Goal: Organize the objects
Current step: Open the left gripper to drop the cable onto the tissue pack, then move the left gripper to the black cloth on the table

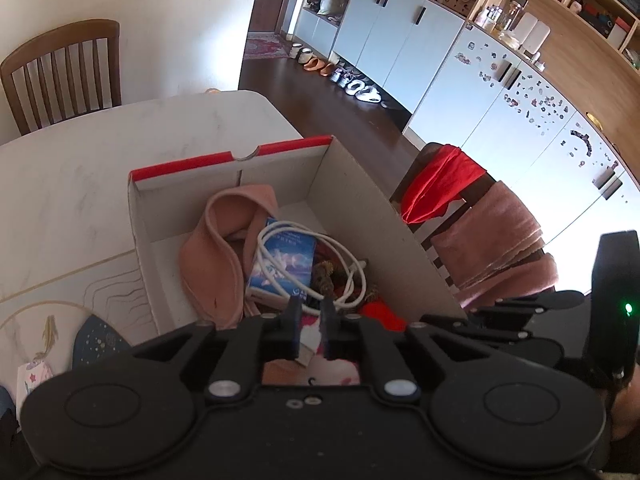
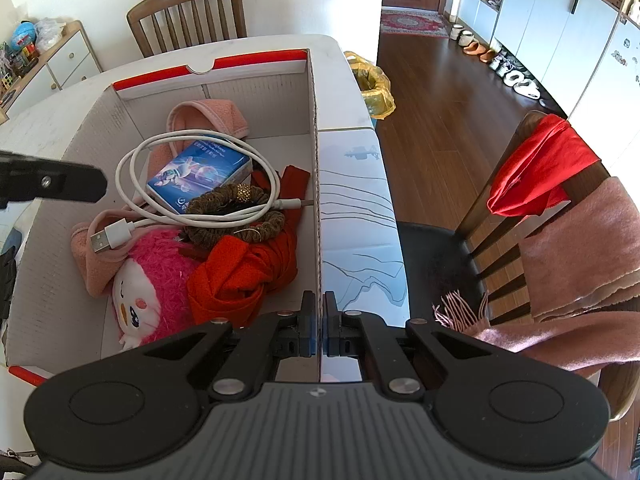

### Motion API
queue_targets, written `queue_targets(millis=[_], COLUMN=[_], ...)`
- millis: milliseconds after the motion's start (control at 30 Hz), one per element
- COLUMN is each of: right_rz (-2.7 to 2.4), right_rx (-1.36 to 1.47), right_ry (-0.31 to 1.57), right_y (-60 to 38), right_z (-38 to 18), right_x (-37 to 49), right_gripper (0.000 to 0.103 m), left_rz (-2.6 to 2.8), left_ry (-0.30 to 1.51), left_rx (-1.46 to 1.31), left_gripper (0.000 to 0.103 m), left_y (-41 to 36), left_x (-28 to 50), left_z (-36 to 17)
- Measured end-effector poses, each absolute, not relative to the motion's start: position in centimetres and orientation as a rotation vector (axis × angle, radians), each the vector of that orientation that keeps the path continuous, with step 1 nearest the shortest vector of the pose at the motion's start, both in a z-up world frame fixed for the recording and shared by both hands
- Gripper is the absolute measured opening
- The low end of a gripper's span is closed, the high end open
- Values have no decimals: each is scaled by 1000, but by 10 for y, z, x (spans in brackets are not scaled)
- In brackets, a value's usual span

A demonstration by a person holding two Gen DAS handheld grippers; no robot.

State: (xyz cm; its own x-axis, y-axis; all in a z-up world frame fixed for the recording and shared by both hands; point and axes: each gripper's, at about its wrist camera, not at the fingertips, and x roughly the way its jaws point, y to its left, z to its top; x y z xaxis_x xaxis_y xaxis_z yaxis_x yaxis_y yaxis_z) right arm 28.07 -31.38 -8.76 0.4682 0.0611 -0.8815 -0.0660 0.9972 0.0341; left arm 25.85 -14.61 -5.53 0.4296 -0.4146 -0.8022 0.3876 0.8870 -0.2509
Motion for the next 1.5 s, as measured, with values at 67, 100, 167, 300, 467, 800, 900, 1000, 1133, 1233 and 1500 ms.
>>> queue_targets(millis=[67,100,167,300,467,800,900,1000,1133,1233,1500], right_rz=[78,78,78,78,78,78,78,79,79,78,77], right_rx=[-5,-6,-6,-6,-5,-6,-6,-6,-7,-7,-10], right_ry=[1081,1081,1081,1081,1081,1081,1082,1082,1082,1082,1083], right_y=[-314,-314,-314,-314,-314,-314,-314,-316,-316,-316,-316], right_z=[-88,-88,-88,-88,-88,-89,-89,-91,-91,-91,-91], right_x=[281,281,281,281,281,281,281,280,280,279,278], right_gripper=[2,2,2,2,2,2,2,2,2,2,2], left_rz=[-497,-496,-489,-466,-405,-189,-118,-43,34,89,205], left_ry=[1003,999,992,972,945,901,899,900,924,957,1028], left_rx=[-30,-34,-40,-49,-58,-83,-95,-98,-109,-115,-136], left_gripper=[15,16,21,31,48,85,92,99,101,101,101], left_y=[-143,-141,-136,-123,-100,-27,-4,15,35,51,83], left_x=[254,252,248,238,227,210,205,199,195,193,188], left_z=[-53,-52,-50,-45,-38,-36,-39,-44,-56,-67,-105])
